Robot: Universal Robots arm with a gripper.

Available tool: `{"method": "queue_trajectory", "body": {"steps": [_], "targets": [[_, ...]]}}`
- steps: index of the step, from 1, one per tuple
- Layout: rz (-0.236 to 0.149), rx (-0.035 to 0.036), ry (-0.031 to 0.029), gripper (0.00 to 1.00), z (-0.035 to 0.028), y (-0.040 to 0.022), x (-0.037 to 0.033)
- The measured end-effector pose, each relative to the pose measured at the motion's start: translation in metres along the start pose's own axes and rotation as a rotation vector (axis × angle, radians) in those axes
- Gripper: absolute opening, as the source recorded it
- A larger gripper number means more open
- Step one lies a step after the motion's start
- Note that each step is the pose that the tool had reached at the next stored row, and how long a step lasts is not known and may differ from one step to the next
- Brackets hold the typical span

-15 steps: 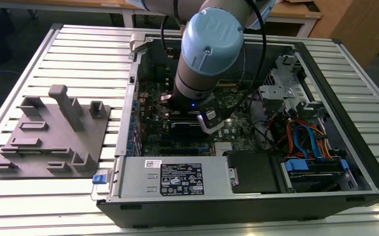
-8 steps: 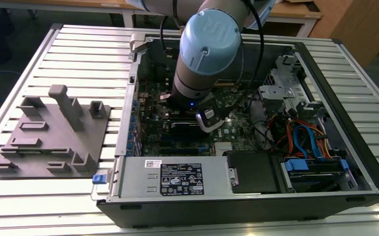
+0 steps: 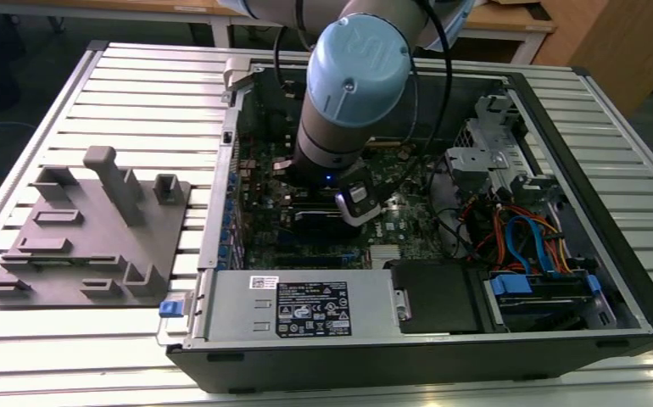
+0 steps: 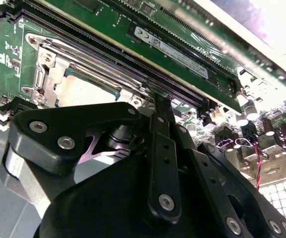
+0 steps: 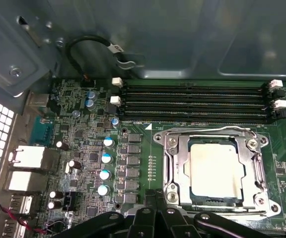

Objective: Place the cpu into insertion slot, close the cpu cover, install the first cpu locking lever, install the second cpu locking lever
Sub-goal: 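Install the second cpu locking lever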

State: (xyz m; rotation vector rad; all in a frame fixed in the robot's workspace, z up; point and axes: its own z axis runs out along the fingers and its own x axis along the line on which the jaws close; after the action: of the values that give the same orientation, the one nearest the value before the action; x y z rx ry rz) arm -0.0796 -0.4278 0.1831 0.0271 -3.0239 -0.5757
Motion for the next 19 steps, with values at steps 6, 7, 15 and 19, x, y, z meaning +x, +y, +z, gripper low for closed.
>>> {"method": "queue_trajectory", "body": {"steps": [6, 7, 15, 19], "targets": [[0.000, -0.0001, -0.0002, 0.10, -0.0002, -0.0013, 0.0006], [0.000, -0.0001, -0.0003, 0.10, -0.0003, -0.0019, 0.0006], [0.000, -0.0006, -0.0008, 0.10, -0.0009, -0.0058, 0.0006], [0.000, -0.0002, -0.0007, 0.10, -0.0018, -0.0059, 0.0007]]}}
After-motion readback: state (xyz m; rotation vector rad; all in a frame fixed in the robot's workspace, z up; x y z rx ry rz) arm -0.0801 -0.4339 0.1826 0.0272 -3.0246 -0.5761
